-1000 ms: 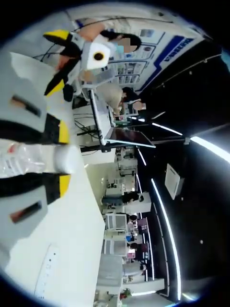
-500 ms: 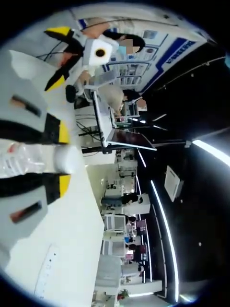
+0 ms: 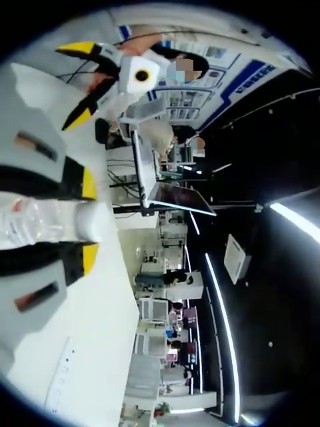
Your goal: Arrange the tabletop items into an orderly group along one side of the table until the central work area is clear of visible clutter.
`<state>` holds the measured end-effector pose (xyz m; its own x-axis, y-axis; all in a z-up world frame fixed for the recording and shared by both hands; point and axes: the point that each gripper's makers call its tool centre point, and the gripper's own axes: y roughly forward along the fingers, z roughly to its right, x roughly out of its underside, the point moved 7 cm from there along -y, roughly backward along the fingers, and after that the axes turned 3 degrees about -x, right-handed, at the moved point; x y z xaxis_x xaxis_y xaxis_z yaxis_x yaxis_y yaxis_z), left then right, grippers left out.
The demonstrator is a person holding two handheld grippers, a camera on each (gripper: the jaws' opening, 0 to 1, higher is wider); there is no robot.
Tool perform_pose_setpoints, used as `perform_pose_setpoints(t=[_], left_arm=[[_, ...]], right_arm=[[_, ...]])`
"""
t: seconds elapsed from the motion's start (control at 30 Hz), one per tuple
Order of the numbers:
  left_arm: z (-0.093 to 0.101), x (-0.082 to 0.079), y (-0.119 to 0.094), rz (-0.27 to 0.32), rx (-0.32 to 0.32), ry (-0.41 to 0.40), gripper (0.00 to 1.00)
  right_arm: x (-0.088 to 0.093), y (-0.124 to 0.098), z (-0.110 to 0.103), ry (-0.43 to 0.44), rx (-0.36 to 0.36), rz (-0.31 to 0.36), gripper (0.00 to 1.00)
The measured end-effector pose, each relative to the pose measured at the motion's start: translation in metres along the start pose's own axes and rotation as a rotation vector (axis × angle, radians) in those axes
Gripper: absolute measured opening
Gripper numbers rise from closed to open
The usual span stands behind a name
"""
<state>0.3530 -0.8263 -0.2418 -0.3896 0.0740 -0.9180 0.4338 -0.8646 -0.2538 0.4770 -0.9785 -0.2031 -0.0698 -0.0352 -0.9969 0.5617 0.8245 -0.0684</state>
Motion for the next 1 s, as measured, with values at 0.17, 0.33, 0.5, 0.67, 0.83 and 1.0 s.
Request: perform_pose_setpoints(t=[0.17, 0.33, 0.5, 0.67, 0.83, 1.0], left_arm=[[0.002, 0.001, 0.0, -0.003, 0.002, -0.001, 0.7], [0.003, 0.001, 0.001, 0.0, 0.003, -0.001, 0.69], [0.005, 0.001, 0.001, 0.0, 0.004, 0.001, 0.69], [0.007, 0.0, 0.002, -0.001, 0.006, 0.002, 0.69], [0.011, -0.002, 0.005, 0.003, 0.011, 0.007, 0.69], [0.016, -0.008, 0.008, 0.01, 0.016, 0.017, 0.68]], right_arm=[[-0.001, 0.0, -0.002, -0.011, 0.001, -0.017, 0.2], [-0.002, -0.002, -0.004, -0.012, 0.005, -0.01, 0.23], [-0.006, -0.003, -0.004, -0.007, 0.012, -0.005, 0.29], [-0.008, -0.01, -0.005, -0.001, 0.014, -0.006, 0.31], [-0.012, -0.021, -0.005, 0.022, 0.027, -0.001, 0.31], [-0.019, -0.035, -0.004, 0.049, 0.046, 0.016, 0.3]])
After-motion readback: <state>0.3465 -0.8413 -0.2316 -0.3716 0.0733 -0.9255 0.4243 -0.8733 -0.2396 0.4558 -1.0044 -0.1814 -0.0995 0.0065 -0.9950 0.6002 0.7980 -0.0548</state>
